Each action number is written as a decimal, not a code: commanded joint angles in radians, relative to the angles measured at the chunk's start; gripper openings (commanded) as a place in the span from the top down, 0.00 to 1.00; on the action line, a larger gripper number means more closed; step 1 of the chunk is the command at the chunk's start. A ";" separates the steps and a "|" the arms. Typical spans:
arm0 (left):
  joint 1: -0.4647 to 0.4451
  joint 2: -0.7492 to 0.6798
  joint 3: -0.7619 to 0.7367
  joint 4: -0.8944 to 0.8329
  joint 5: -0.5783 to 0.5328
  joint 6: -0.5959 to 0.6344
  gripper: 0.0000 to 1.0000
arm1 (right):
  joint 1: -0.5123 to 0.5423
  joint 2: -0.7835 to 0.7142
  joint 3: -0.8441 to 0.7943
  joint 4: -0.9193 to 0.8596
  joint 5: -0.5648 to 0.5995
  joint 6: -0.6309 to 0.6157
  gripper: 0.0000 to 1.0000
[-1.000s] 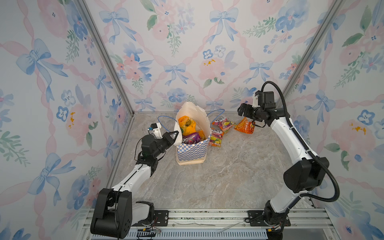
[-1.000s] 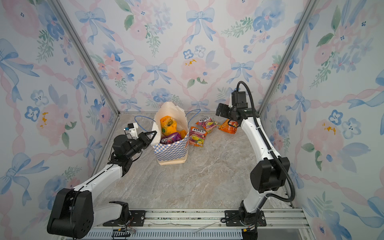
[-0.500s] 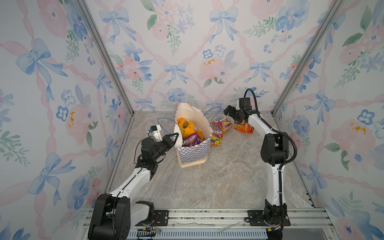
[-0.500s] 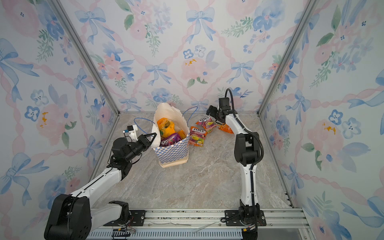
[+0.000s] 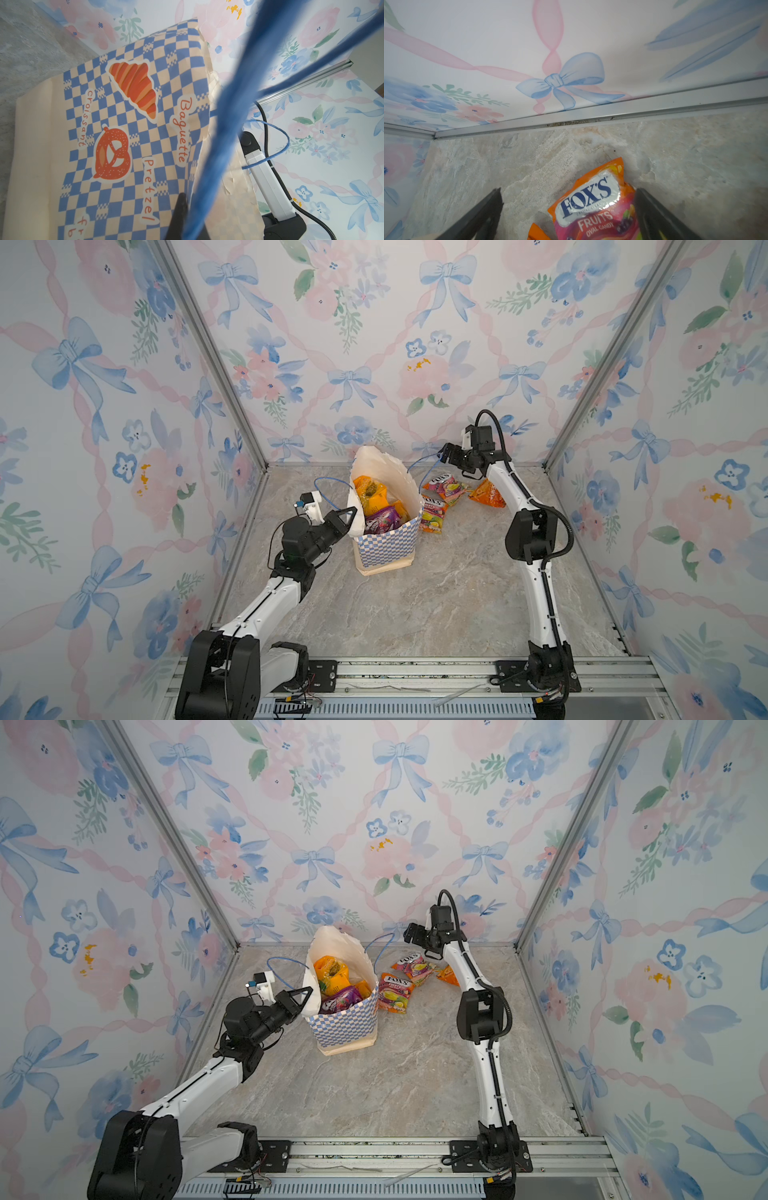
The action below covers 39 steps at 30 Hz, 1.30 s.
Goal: Place the snacks into the paper bag
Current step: 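Move the open right gripper over the orange Fox's Fruits bags, then lower the right gripper onto the nearer Fox's Fruits bag's top edge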
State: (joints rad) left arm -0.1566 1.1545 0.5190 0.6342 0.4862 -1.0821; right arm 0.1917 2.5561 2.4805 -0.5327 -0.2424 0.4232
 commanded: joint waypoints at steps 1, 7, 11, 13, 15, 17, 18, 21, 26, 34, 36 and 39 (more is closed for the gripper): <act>0.002 0.003 -0.015 0.005 0.026 0.008 1.00 | -0.002 0.002 -0.043 -0.087 -0.038 -0.041 0.03; 0.002 0.007 -0.014 0.005 0.021 0.008 1.00 | 0.010 -0.032 -0.135 -0.118 -0.086 -0.054 0.04; 0.002 0.007 -0.011 0.006 0.023 0.007 1.00 | 0.017 -0.062 -0.198 -0.163 -0.050 -0.066 0.02; 0.002 0.006 -0.010 0.005 0.025 0.007 1.00 | 0.021 -0.106 -0.278 -0.152 -0.032 -0.065 0.02; 0.002 0.001 -0.010 0.005 0.023 0.007 1.00 | 0.028 -0.175 -0.398 -0.097 -0.010 -0.058 0.02; 0.002 -0.002 -0.007 0.005 0.022 0.007 1.00 | 0.038 -0.251 -0.528 -0.031 0.009 -0.060 0.01; 0.002 0.000 -0.007 0.004 0.022 0.007 1.00 | 0.041 -0.282 -0.576 -0.012 0.020 -0.063 0.01; 0.003 0.006 -0.005 0.005 0.026 0.005 1.00 | 0.061 -0.367 -0.701 0.009 0.062 -0.077 0.01; 0.003 0.013 0.001 0.004 0.034 0.007 1.00 | 0.104 -0.481 -0.847 -0.037 0.134 -0.117 0.01; 0.003 0.022 0.006 0.004 0.043 0.007 1.00 | 0.192 -0.623 -0.931 -0.222 0.398 -0.178 0.03; 0.003 0.025 0.006 0.004 0.043 0.007 1.00 | 0.200 -0.660 -0.941 -0.238 0.413 -0.179 0.04; 0.003 0.029 0.010 0.005 0.047 0.008 1.00 | 0.200 -0.705 -0.940 -0.250 0.417 -0.188 0.03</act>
State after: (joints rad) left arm -0.1566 1.1687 0.5190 0.6418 0.4885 -1.0821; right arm 0.3939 1.9110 1.5467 -0.7277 0.1081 0.2592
